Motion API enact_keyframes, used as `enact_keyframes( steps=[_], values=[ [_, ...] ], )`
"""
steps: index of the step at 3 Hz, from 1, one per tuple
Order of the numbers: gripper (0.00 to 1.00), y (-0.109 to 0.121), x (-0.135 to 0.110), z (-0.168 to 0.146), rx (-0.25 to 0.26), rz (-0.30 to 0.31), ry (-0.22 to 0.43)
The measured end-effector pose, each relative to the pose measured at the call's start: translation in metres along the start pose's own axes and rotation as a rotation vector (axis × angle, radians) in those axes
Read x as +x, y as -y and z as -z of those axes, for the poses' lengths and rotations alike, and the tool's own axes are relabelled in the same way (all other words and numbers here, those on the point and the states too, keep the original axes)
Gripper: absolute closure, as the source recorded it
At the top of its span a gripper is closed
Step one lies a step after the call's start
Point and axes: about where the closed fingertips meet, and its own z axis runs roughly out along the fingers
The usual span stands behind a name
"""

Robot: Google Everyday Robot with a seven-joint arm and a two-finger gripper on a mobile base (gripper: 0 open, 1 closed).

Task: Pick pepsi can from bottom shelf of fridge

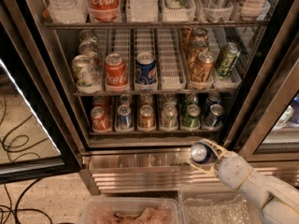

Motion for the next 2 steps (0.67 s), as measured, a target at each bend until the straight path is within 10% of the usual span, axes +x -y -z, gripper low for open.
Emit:
enact_keyframes(
  steps=[2],
  values=[
    [1.0,-0.037,-0.047,0.034,-0.149,0.064,0.036]
  ],
)
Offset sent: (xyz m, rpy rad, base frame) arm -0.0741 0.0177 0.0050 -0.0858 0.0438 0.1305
